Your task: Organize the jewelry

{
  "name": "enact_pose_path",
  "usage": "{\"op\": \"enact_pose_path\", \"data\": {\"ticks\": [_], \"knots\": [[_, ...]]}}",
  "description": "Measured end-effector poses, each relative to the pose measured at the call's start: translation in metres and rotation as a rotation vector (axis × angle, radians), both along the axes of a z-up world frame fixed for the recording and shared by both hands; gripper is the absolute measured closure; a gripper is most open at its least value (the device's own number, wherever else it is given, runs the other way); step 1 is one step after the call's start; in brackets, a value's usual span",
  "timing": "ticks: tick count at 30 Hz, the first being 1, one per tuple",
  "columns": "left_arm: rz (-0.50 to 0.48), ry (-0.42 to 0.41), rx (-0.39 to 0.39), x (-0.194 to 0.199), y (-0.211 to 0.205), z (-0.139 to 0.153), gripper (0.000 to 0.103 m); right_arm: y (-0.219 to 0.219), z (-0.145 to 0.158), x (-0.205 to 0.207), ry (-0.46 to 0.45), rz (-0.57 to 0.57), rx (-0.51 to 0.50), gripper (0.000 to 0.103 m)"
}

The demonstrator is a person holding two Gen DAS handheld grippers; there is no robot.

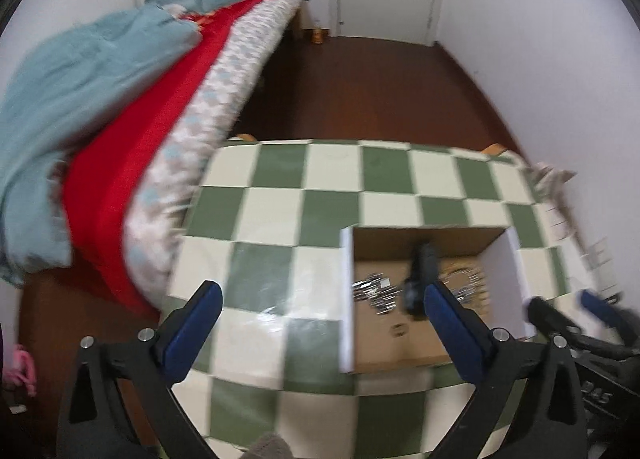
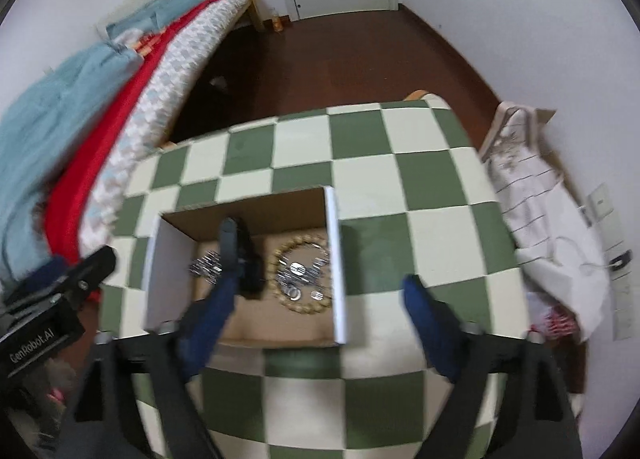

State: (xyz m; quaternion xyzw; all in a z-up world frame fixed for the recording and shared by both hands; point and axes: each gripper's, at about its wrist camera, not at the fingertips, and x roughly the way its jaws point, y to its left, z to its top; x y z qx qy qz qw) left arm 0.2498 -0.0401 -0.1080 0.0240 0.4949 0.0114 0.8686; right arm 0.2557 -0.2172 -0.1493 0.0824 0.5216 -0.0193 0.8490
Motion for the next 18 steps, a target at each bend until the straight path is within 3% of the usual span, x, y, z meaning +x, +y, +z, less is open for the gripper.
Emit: {"op": "enact_pose_path", "data": {"ticks": [3, 9, 18], "knots": [[0.005, -0.012, 0.043, -0.01, 0.003, -0.003, 0.0, 0.004, -0.001, -0.007, 0.014, 0.005, -0.055, 0.001], [0.013, -0.028, 0.056, -0.032, 0.006, 0.002, 0.0, 0.007, 0.003, -0.028, 0.016, 0.002, -0.114, 0.0], [0.008, -0.098, 0.032, -0.08, 0.007, 0.049, 0.0, 0.003, 0.043, -0.076, -0.047, -0.017, -0.142, 0.0]]}}
